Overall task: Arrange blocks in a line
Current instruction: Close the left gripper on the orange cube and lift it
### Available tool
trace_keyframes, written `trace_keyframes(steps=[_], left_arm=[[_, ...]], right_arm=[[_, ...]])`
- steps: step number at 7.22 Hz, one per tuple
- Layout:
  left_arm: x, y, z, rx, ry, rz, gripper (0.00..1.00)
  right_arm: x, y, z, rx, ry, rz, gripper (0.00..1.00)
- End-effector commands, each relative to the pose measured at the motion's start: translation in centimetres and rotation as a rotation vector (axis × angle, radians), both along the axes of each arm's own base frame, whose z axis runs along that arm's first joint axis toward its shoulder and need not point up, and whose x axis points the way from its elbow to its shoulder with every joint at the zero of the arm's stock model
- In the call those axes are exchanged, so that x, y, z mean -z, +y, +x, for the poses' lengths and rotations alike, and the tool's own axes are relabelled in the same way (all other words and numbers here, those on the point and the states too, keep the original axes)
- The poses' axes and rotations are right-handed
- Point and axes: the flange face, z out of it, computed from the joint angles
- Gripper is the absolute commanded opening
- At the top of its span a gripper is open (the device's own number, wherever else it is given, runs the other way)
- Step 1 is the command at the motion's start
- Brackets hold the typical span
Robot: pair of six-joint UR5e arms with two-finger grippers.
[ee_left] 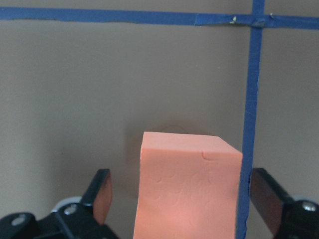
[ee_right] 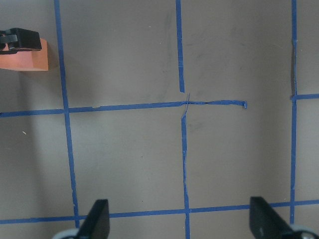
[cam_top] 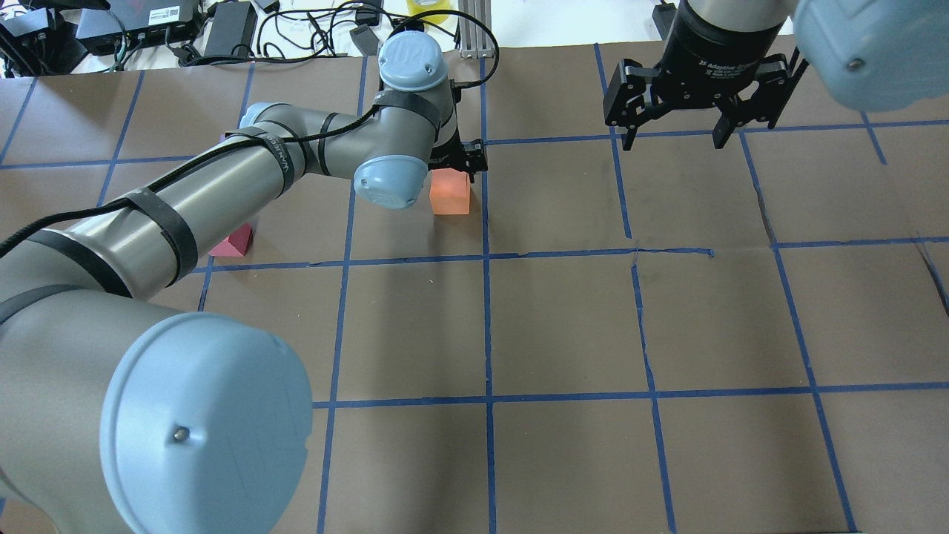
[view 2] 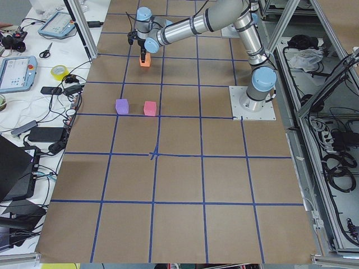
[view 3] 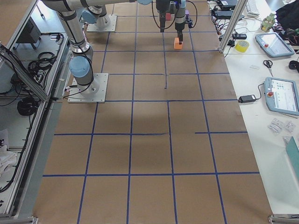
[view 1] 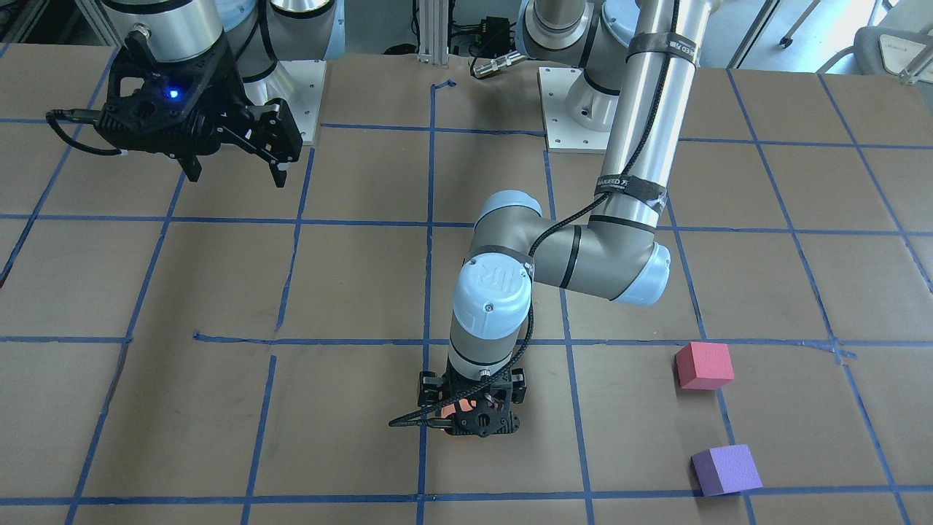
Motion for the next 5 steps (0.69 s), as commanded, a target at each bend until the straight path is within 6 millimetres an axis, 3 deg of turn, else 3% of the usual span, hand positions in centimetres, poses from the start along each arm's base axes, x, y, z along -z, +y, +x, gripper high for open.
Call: trace_keyframes(steps=[1, 2, 3, 4, 5], left_arm=[[0.2, 0.1, -0.2, -0.027, 0.012, 0.007, 0.55], [-1.7, 0.2, -0.4, -0.047, 0.056, -0.009, 0.33], [-2.2, 0.9, -0.4, -0.043, 0.077, 0.022, 0.18], [-3.8, 0.9, 0.4, -0.039, 0.072, 0.035, 0.13], [-6.5, 0.5, 4.0, -0.049, 0.049, 0.061, 0.12]], right_arm=[[0.0, 0.0, 0.1, -0.002, 0.000, 0.000, 1.00], [0.0, 0.0, 0.0, 0.000, 0.000, 0.000, 1.00], [0.1, -0.1, 0.0, 0.000, -0.002, 0.000, 1.00], [0.1, -0.1, -0.1, 0.000, 0.005, 0.001, 1.00], [0.0, -0.2, 0.0, 0.000, -0.002, -0.005, 1.00]])
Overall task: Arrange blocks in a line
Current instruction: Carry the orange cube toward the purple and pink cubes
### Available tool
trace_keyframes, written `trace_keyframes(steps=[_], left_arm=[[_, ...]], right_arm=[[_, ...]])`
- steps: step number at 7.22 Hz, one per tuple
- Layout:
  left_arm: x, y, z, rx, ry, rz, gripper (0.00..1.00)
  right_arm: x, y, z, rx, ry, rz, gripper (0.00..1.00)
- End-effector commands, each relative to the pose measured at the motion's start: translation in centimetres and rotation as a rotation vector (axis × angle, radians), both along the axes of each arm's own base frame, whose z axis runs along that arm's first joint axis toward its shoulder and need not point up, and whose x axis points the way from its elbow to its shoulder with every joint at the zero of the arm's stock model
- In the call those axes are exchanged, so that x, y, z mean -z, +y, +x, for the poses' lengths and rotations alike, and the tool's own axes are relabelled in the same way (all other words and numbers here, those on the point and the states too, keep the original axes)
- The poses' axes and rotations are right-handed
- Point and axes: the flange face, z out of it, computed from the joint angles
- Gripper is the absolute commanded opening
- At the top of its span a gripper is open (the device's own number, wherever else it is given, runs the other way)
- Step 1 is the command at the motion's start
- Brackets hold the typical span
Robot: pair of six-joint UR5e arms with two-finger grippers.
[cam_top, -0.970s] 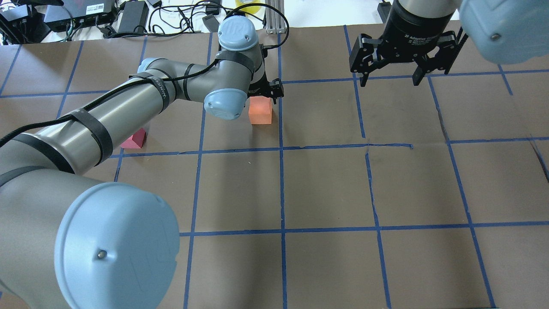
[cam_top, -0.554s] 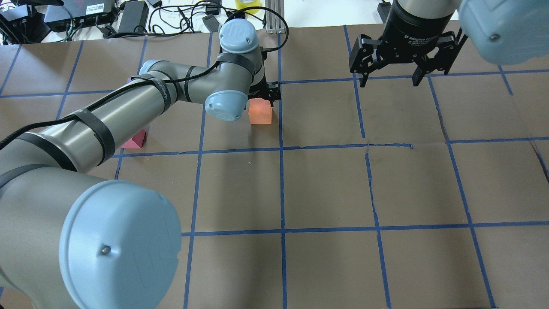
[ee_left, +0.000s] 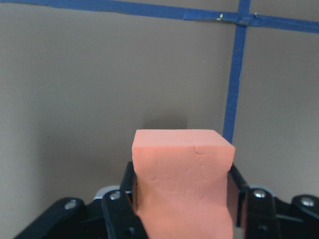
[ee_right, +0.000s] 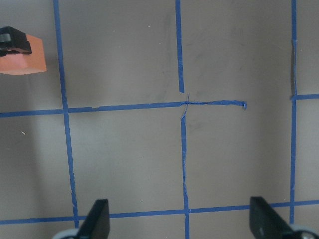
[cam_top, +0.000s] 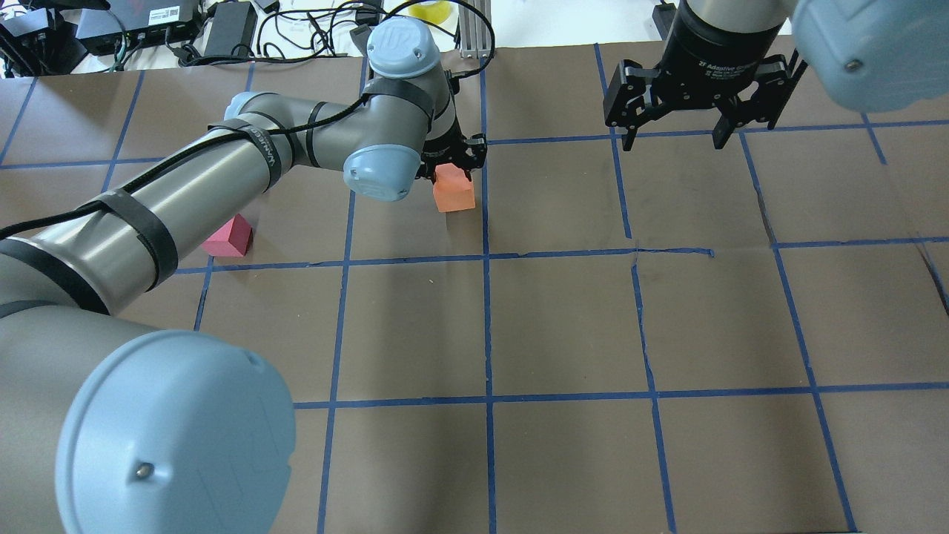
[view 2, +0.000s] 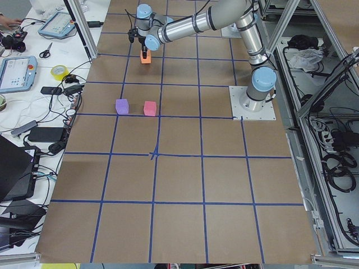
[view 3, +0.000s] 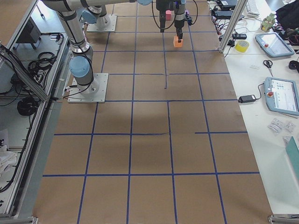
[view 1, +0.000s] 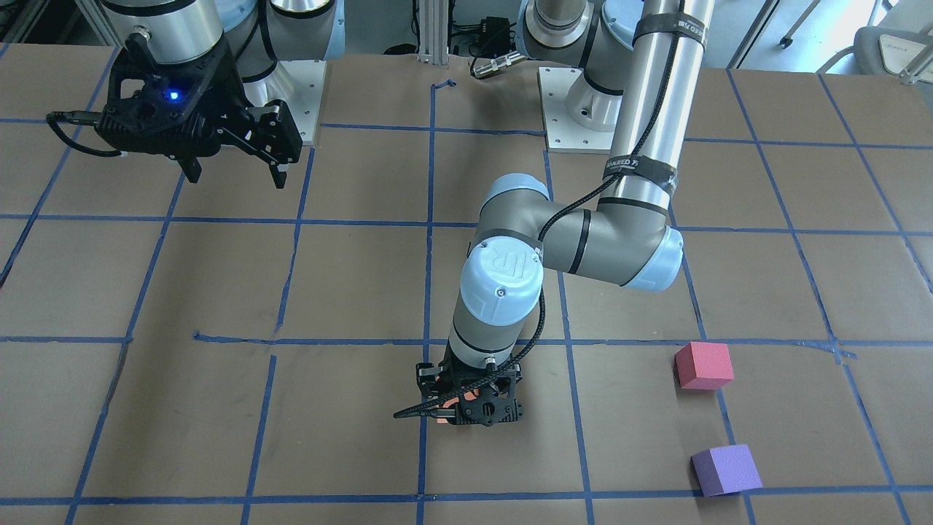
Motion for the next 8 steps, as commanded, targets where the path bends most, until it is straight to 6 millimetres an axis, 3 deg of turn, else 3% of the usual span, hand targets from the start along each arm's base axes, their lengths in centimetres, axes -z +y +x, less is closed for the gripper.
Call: trace_keyframes(steps=[1, 4, 7, 8], left_arm=[[-4.8, -0.3, 7.0, -0.017, -0.018, 0.030, 0.12], [-9.6, -0.8, 17.3, 0.013, -0.028, 0.028, 0.09], [-8.8, -1.4, 27.3, 0.099, -0.053, 0.039, 0.08], [-7.4, -0.8, 28.2, 0.101, -0.049, 0.050, 0.07]], right_arm=[[-0.2, -0.1, 0.1, 0.000, -0.003, -0.005, 1.00], [-0.3, 0.2, 0.2, -0.003, -0.003, -0.005, 1.00], [-0.3, 0.2, 0.3, -0.005, -0.003, -0.002, 1.00], [-0.3, 0.2, 0.3, -0.005, -0.003, -0.004, 1.00]])
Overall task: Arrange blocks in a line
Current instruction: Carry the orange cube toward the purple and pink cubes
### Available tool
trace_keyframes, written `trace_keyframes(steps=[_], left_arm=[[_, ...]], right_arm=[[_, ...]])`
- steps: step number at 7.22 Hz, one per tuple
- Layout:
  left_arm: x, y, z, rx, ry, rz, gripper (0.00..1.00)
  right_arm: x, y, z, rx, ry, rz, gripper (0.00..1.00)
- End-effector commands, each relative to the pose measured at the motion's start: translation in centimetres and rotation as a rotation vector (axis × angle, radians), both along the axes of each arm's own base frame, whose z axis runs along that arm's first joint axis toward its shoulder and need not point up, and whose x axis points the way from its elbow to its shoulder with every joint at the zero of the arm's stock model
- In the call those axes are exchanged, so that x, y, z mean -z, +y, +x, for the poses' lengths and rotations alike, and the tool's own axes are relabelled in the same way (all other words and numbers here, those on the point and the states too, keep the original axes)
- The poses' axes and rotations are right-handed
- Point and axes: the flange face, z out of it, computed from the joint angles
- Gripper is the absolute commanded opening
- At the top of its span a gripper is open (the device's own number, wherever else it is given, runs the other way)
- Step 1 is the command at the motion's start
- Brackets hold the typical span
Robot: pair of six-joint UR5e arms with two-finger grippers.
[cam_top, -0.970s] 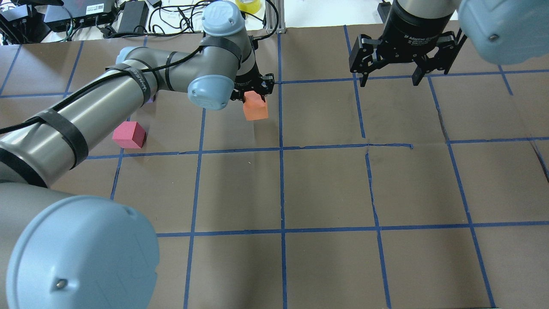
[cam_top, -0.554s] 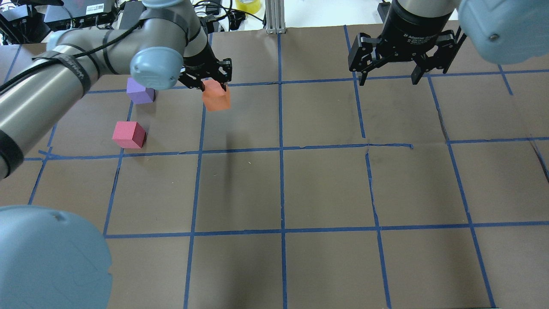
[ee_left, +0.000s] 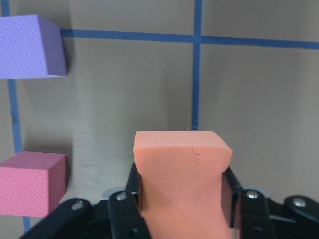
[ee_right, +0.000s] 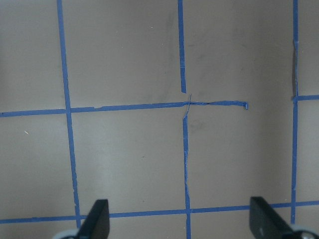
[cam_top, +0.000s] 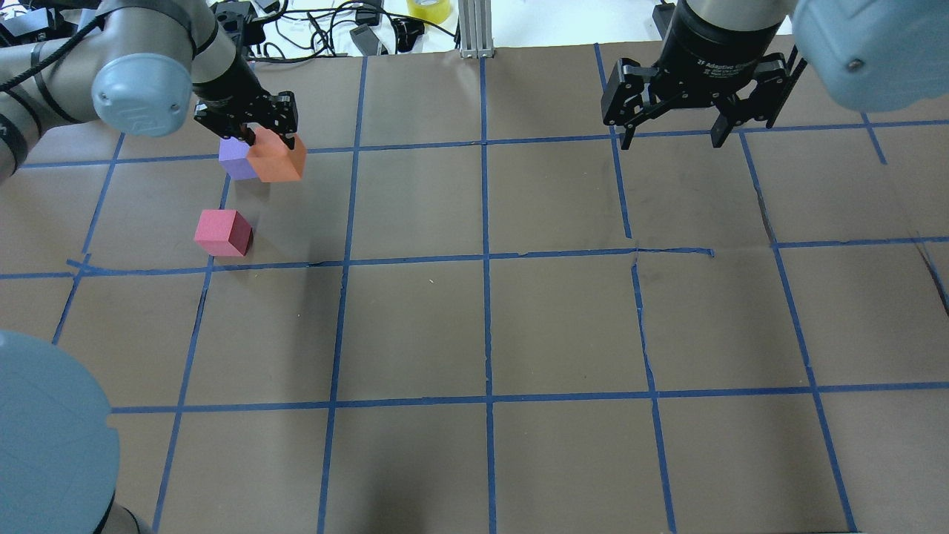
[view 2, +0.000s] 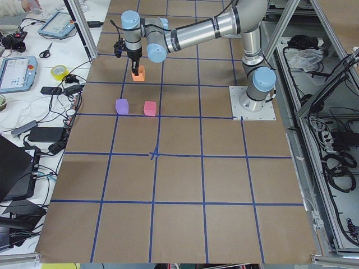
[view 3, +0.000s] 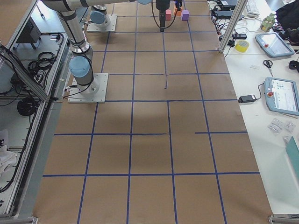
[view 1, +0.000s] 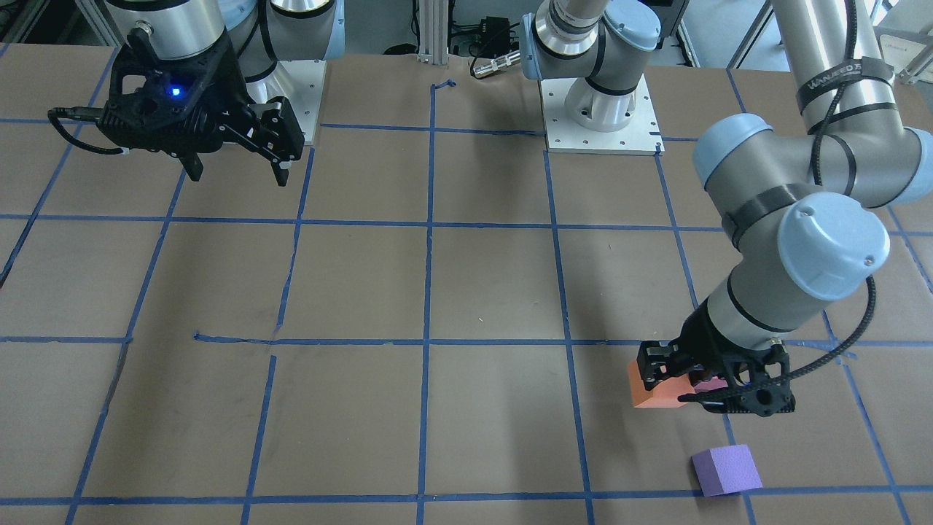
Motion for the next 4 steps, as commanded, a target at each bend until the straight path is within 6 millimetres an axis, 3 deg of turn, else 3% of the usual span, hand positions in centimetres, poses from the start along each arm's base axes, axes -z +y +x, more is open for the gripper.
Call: trace_keyframes(steps=[1, 2, 4], left_arm=[[2.3, -0.3, 3.9, 0.089, -0.007, 0.009, 0.05], [3.4, -0.2, 5.7, 0.097, -0.006, 0.018, 0.05], [4.8, 0.1, 7.0, 0.129, -0.001, 0.038, 0.01]], right_arm=[[0.0, 0.0, 0.0, -0.001, 0.000, 0.000, 1.00], [0.0, 0.0, 0.0, -0.001, 0.000, 0.001, 1.00], [0.0, 0.0, 0.1, -0.002, 0.000, -0.002, 1.00]])
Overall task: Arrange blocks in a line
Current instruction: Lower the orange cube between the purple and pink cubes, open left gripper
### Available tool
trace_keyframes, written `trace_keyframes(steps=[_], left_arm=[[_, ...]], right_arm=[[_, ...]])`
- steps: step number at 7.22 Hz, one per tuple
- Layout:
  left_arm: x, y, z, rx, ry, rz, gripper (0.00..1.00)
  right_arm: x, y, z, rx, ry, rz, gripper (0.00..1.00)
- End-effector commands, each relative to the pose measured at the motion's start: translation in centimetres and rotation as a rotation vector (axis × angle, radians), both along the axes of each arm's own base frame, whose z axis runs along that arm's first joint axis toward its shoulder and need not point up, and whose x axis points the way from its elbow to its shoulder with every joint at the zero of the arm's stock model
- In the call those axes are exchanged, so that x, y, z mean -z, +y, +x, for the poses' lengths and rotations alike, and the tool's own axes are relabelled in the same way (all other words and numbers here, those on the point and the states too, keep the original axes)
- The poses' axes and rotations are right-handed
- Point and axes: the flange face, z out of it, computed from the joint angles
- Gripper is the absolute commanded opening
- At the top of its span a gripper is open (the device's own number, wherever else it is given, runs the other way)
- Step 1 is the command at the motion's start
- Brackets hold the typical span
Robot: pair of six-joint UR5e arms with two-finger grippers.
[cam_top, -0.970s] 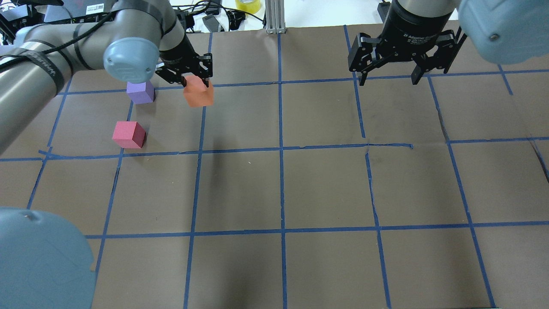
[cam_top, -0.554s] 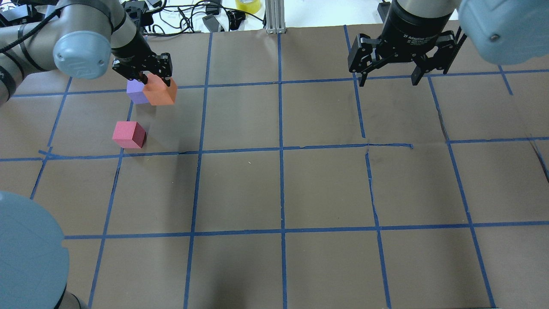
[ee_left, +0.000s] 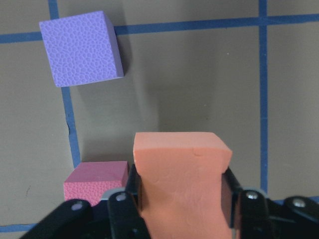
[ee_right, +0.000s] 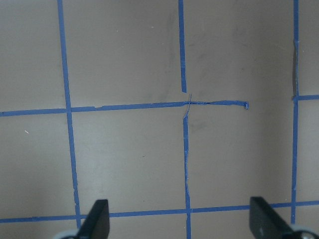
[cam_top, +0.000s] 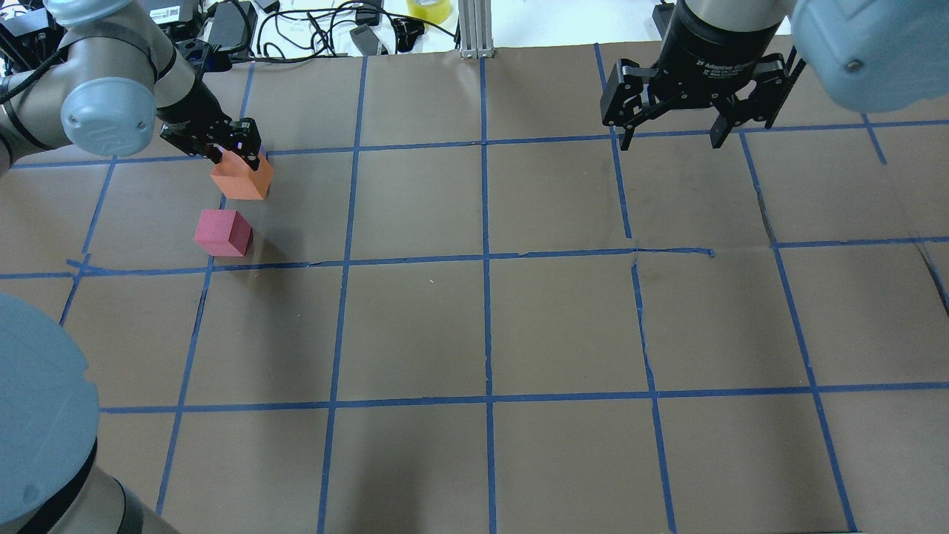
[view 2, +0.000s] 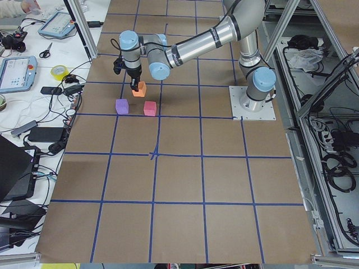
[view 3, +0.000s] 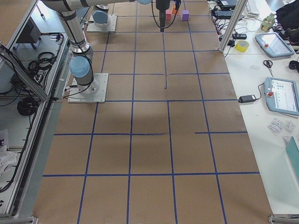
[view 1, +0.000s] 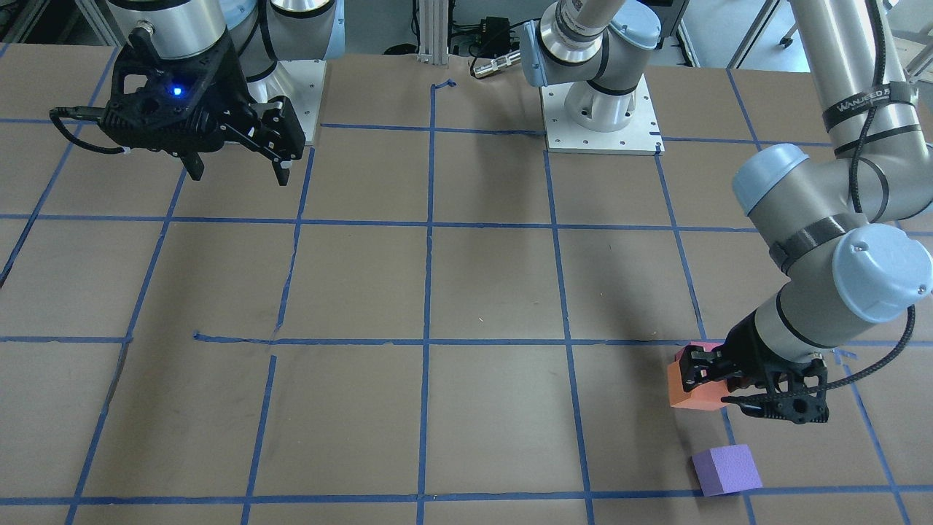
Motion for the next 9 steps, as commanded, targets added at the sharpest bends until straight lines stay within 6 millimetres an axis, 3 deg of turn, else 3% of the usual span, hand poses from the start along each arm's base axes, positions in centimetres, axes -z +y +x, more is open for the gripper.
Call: trace_keyframes(steps=[1, 4, 8, 9], left_arm=[[1.4, -0.5, 1.2, 0.032, -0.006, -0.016, 0.01], [2.5, -2.1, 1.7, 0.021, -0.024, -0.078, 0.01], [3.2, -1.9, 2.7, -0.004, -0.053, -0.063, 0.01], [3.7, -2.0, 4.2, -0.025, -0.051, -0.057, 0.01]], right_arm=[[-0.1, 0.0, 0.2, -0.004, -0.002, -0.007, 1.00], [0.2, -0.1, 0.2, -0.004, 0.000, 0.001, 1.00], [0.1, -0.2, 0.2, -0.004, -0.001, -0.005, 1.00], [0.1, -0.2, 0.2, -0.004, 0.000, -0.004, 1.00]])
